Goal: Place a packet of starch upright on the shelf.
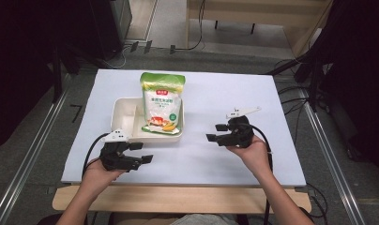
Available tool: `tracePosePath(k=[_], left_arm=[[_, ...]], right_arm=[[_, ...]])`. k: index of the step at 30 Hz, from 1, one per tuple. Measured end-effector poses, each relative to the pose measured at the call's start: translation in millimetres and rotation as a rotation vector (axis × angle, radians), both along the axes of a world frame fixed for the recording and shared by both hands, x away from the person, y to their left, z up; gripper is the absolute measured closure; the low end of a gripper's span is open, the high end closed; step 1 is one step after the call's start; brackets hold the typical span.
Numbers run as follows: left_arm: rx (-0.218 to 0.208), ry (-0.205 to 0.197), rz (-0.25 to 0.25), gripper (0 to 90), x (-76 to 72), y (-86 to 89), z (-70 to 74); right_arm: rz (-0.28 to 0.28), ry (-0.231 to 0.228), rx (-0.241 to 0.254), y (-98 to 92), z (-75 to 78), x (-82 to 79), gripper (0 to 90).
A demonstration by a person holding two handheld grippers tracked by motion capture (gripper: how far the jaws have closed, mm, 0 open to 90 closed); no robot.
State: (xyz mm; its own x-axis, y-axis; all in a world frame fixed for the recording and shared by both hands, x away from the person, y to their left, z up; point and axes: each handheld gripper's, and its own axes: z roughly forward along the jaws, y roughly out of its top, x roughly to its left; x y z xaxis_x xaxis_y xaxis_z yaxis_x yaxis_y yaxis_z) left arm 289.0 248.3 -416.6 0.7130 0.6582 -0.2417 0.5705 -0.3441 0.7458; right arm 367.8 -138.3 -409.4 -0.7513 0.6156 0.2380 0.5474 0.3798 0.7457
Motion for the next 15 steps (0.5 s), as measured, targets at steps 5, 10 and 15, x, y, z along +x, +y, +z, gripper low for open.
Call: tracePosePath(k=[5, 10, 15], left_arm=[[-0.009, -0.003, -0.014, 30.9, 0.2, -0.7, 0.9], [0.005, 0.005, -0.023, 30.7, 0.0, -2.5, -0.5], [0.008, 0.009, -0.016, 30.6, 0.6, -2.4, -1.1]], right_arm=[[-0.041, -0.013, -0.028, -3.6, -11.5, -0.5, 42.8], [-0.032, 0.029, -0.032, -1.6, -24.2, 5.5, 42.0], [-0.043, 0.065, -0.029, -3.4, -30.2, 9.4, 41.8]])
